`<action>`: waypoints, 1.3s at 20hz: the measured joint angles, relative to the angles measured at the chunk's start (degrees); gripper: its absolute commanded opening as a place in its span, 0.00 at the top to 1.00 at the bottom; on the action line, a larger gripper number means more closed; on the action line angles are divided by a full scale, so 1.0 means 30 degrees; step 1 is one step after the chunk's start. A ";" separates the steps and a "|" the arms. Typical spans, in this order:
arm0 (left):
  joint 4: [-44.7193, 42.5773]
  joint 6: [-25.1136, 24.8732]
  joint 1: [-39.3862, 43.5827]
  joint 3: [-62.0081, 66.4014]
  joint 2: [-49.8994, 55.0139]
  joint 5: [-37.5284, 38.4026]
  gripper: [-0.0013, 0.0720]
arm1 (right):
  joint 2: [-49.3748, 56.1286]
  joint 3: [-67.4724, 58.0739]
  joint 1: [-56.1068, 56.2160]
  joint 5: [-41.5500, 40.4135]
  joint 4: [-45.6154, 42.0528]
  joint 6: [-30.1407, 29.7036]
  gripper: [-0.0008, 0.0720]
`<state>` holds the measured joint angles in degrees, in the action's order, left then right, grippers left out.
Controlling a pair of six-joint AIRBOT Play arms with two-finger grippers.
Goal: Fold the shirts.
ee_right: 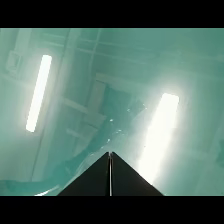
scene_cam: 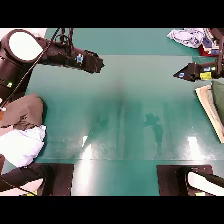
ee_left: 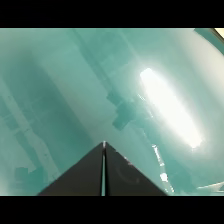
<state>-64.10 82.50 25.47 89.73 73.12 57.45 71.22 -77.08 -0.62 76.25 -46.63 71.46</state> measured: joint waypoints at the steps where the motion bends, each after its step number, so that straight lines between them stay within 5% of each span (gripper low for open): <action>1: -0.0007 0.0000 0.0000 0.0000 0.0000 -0.0007 0.94 | 0.0000 0.0000 0.0022 -0.0007 0.0000 0.0000 0.97; 17: -0.0364 0.0015 -0.0423 0.0036 -0.0109 -0.0721 0.94 | 0.0000 0.0000 0.0036 0.0321 0.0000 0.0007 0.97; 25: -0.5770 0.0750 -0.8123 -0.3053 -0.3971 0.3694 0.94 | 0.0000 0.0000 0.0036 0.0816 -0.0007 0.0007 0.97; 26: -0.6237 0.0780 -0.9515 -0.4146 -0.4481 0.4080 0.69 | 0.0000 0.0000 0.0036 0.0845 -0.0007 0.0007 0.97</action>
<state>-82.81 84.84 -3.07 77.30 59.68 69.69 71.22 -77.08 -0.51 78.78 -46.65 71.48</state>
